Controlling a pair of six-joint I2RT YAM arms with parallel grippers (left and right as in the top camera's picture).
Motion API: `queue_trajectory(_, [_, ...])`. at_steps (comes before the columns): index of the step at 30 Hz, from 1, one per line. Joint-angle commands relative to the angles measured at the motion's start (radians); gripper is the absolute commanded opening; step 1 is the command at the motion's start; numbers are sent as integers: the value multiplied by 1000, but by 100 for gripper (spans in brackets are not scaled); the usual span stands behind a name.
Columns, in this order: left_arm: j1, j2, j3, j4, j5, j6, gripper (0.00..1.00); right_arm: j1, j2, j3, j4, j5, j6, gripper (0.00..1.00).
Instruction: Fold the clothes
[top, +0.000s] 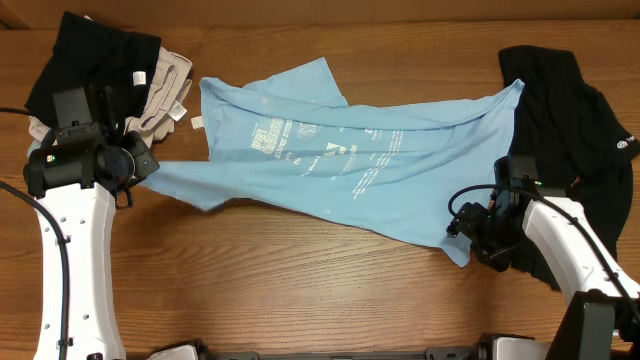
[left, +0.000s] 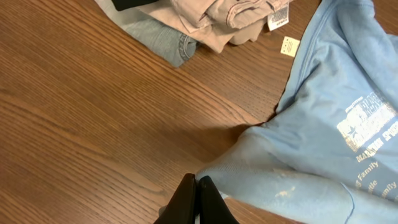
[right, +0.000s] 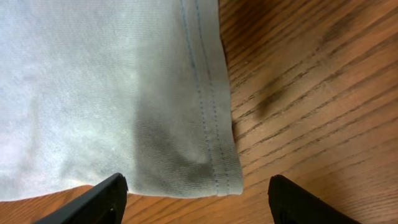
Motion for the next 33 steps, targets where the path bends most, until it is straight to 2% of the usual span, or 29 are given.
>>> queue_trajectory(1, [5,-2,27,1,5,27,4,7,-16,-19,0,-46,-16,75])
queue_trajectory(5, [5,-2,27,-3,5,27,4,29,-16,-74,14,-49,13,70])
queue_trajectory(9, [5,-2,27,-4,5,27,4,39,-16,-136,72,-49,71,60])
queue_trajectory(17, [5,-2,27,-11,4,27,4,37,-16,-150,129,6,121,30])
queue_trajectory(21, [5,-2,29,-10,5,27,4,8,-16,-111,117,48,122,24])
queue_trajectory(25, [5,-2,29,-10,5,27,4,-21,-16,-78,100,91,122,4])
queue_trajectory(30, [5,-2,32,-11,10,31,4,-51,-16,-52,91,107,97,4])
queue_trajectory(33, [6,-2,73,-40,26,53,4,-79,-23,12,23,111,68,4])
